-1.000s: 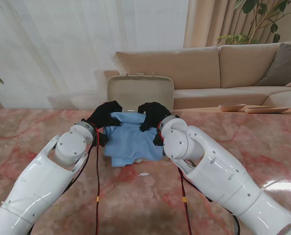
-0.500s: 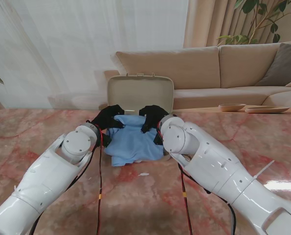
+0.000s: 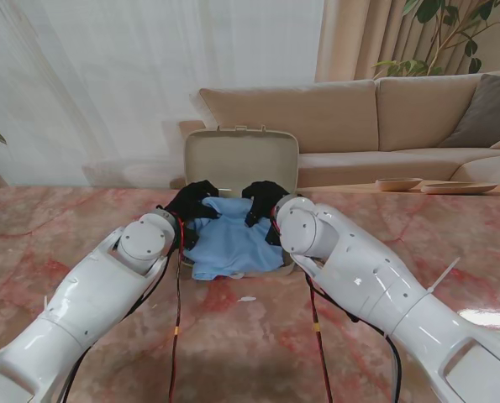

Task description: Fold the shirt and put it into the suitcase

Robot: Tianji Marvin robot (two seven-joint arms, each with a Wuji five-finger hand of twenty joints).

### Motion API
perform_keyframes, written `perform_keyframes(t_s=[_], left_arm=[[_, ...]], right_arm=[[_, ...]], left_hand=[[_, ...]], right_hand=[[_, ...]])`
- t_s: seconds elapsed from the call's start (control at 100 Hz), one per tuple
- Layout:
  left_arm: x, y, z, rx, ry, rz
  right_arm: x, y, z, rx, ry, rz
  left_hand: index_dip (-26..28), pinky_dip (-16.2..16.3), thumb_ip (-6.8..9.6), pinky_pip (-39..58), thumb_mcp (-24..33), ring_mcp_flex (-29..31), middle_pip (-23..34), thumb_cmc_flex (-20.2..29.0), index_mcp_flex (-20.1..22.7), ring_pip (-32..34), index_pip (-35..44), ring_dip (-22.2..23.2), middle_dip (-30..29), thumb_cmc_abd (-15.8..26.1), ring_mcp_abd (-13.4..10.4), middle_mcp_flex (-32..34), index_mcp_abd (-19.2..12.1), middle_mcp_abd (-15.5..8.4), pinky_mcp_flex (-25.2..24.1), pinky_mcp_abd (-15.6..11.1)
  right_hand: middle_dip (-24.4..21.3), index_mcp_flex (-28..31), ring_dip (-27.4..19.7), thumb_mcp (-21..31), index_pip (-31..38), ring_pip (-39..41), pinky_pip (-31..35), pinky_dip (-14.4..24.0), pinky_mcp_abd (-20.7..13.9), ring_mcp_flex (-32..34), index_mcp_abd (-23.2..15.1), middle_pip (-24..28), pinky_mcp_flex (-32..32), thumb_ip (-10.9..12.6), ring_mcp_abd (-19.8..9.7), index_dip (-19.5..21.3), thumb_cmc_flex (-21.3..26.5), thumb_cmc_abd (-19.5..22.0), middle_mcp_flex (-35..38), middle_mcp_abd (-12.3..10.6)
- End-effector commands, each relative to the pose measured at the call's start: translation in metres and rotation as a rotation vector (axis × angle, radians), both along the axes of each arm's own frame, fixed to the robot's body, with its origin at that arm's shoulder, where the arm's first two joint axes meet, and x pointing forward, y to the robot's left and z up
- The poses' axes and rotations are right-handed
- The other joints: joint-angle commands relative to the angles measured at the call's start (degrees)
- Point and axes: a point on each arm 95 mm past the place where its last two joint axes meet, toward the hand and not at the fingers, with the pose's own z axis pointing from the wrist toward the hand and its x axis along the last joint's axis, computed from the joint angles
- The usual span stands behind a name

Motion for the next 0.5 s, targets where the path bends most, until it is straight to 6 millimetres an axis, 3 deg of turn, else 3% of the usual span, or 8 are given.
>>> perform_keyframes(t_s=[0.0, 0.11, 0.12, 0.15, 0.2, 0.23, 0.27, 0.49], left_arm=[[0.005, -0.009, 0.006, -0.015, -0.008, 0.0], [0.009, -0.009, 0.004, -0.012, 0.007, 0.001], [0.009, -0.01, 0.004, -0.012, 0.008, 0.001], [0.01, -0.009, 0.003, -0.01, 0.012, 0.0], [0.011, -0.009, 0.002, -0.005, 0.017, 0.0], [0.012, -0.009, 0.001, -0.004, 0.019, 0.002], [0.013, -0.009, 0.001, -0.006, 0.025, 0.006], [0.015, -0.01, -0.002, -0.017, 0.056, -0.002]], right_arm=[[0.004, 0.005, 0.003, 0.012, 0.011, 0.003], [0.01, 0.004, 0.001, 0.006, 0.018, 0.003], [0.01, 0.004, 0.0, 0.005, 0.019, 0.003], [0.011, 0.004, -0.001, 0.003, 0.023, 0.001], [0.013, 0.004, -0.003, 0.003, 0.028, 0.0], [0.014, 0.003, -0.004, 0.002, 0.032, -0.001], [0.014, 0.003, -0.006, 0.002, 0.037, -0.003], [0.018, 0.0, -0.013, -0.002, 0.056, -0.021]], left_hand=[[-1.5, -0.6, -0.71, -0.3, -1.2, -1.2, -0.6, 3.0, -2.1, -3.4, -0.4, -2.2, 0.0, 4.9, -0.2, -1.0, 0.0, -0.6, -0.6, 0.8], [-3.8, -1.3, -0.4, -0.8, -5.5, -1.9, -2.1, 3.6, -2.3, -4.7, -0.9, -3.1, -0.1, 6.5, 0.3, -1.2, 0.3, 0.0, -1.3, 1.0], [-4.2, -1.5, -0.2, -1.2, -6.1, -2.0, -2.5, 3.6, -2.3, -5.2, -1.1, -3.4, -0.3, 6.7, 0.5, -1.3, 0.4, 0.2, -1.5, 1.1], [-5.1, -1.8, 0.13, -1.9, -7.0, -2.5, -3.4, 3.4, -2.4, -6.3, -1.5, -4.0, -0.6, 7.2, 1.0, -1.4, 0.6, 0.4, -2.1, 1.3], [-7.5, -2.7, 0.97, -3.2, -9.5, -3.7, -5.5, 3.4, -2.6, -8.4, -2.4, -5.3, -1.1, 8.5, 1.7, -1.9, 1.1, 0.9, -3.4, 1.5], [-8.8, -3.3, 1.26, -4.1, -10.3, -4.5, -6.6, 3.3, -2.7, -9.8, -3.1, -6.1, -1.6, 9.1, 2.1, -2.3, 1.3, 1.2, -4.1, 1.5], [-10.1, -3.9, 1.63, -4.9, -11.2, -5.3, -7.9, 3.3, -2.7, -11.4, -3.9, -7.1, -2.1, 9.6, 2.5, -2.7, 1.6, 1.4, -4.9, 1.6], [-20.5, -8.5, 3.03, -10.3, -14.9, -11.8, -22.2, 4.2, -0.7, -21.8, -10.3, -17.5, -11.0, 13.4, 6.0, -2.5, 3.5, 3.2, -10.7, 2.2]], right_hand=[[0.9, -0.4, 0.8, 2.4, 2.7, -0.3, 3.8, -0.4, 0.5, 2.6, -3.7, 0.7, 0.0, 2.0, -0.8, 0.8, 4.0, 1.0, 0.0, -1.0], [0.7, -0.4, 0.7, 2.1, 2.6, -0.6, 3.2, -0.7, 0.6, 2.6, -3.9, 0.7, 0.4, 1.7, -0.8, 0.6, 4.1, 1.2, 0.0, -1.1], [0.6, -0.4, 0.8, 2.0, 2.6, -0.8, 5.5, -1.6, -3.0, 2.7, -3.9, 0.7, 5.5, 1.7, -0.8, 0.6, 4.1, 1.2, 0.0, -1.1], [0.5, -0.4, 0.9, 1.9, 2.6, -1.2, 1.8, -1.1, 1.0, 2.7, -4.0, 0.8, 1.6, 1.6, -0.7, 0.5, 4.1, 1.4, 0.0, -1.1], [0.4, -0.4, 0.7, 1.6, 2.5, -1.7, 1.5, -0.6, -1.4, 2.7, -4.2, 0.6, 6.7, 1.4, -0.6, 0.4, 4.1, 1.7, -0.2, -1.2], [0.4, -0.3, 0.6, 1.5, 2.5, -2.2, 3.7, 3.1, -7.9, 2.7, -4.2, 0.6, 11.5, 1.4, -0.6, 0.4, 4.1, 1.8, -0.3, -1.4], [0.2, -0.4, 0.3, 1.2, 2.4, -2.9, -2.4, 4.0, 1.4, 2.6, -4.3, 0.4, 1.8, 1.2, -0.4, 0.3, 4.1, 2.1, -0.4, -1.5], [-2.0, -1.2, -1.9, 0.1, 0.2, -9.4, -1.9, 1.5, 2.4, -0.3, -3.6, -1.9, -5.6, 0.6, 1.4, -1.9, 4.4, 5.7, -2.2, -1.5]])
